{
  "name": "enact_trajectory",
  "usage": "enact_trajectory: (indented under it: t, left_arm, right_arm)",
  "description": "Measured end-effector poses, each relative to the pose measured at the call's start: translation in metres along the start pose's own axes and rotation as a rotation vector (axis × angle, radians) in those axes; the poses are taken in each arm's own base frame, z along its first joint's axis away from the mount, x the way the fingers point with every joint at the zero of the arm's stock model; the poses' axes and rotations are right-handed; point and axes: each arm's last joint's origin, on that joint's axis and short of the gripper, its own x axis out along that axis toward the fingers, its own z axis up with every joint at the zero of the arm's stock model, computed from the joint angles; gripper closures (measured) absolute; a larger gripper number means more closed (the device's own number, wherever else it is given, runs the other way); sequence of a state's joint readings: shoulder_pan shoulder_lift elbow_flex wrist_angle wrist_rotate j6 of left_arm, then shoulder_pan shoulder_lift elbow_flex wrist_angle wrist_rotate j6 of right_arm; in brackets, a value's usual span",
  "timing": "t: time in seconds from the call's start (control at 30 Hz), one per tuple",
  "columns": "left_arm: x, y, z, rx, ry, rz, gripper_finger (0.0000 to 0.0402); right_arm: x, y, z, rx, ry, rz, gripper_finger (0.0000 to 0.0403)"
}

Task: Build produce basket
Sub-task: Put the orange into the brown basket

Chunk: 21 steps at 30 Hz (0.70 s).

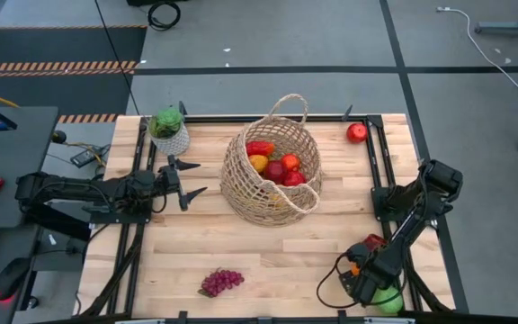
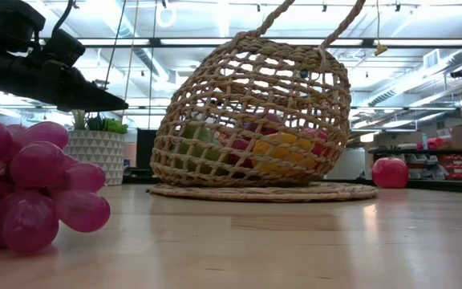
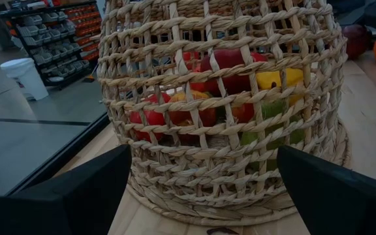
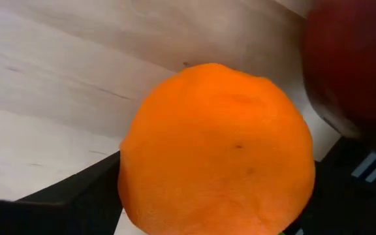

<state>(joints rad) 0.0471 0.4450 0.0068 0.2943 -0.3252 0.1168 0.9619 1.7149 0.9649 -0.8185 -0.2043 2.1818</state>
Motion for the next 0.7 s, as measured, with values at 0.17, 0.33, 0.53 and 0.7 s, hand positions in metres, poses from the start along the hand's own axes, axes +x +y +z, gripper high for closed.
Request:
enact_trajectory:
  t: [0.17, 0.33, 0.53, 0.7]
  left_arm:
    - [0.000, 0.000, 0.000, 0.000, 0.000, 0.000, 0.0011]
    - [0.000, 0.000, 0.000, 0.000, 0.000, 0.000, 0.0011]
    - [0.000, 0.000, 0.000, 0.000, 0.000, 0.000, 0.0011]
    - [0.000, 0.000, 0.000, 0.000, 0.000, 0.000, 0.0011]
  right_arm:
    - [-0.002, 0.005, 0.003, -0.022, 0.011, 0.023, 0.0067]
    - [-0.017, 0.021, 0.002, -0.099, -0.103, 0.165, 0.0079]
    - [-0.041, 0.039, 0.000, -0.249, -0.255, 0.318, 0.0077]
    - [-0.070, 0.061, -0.009, -0.416, -0.419, 0.525, 0.0077]
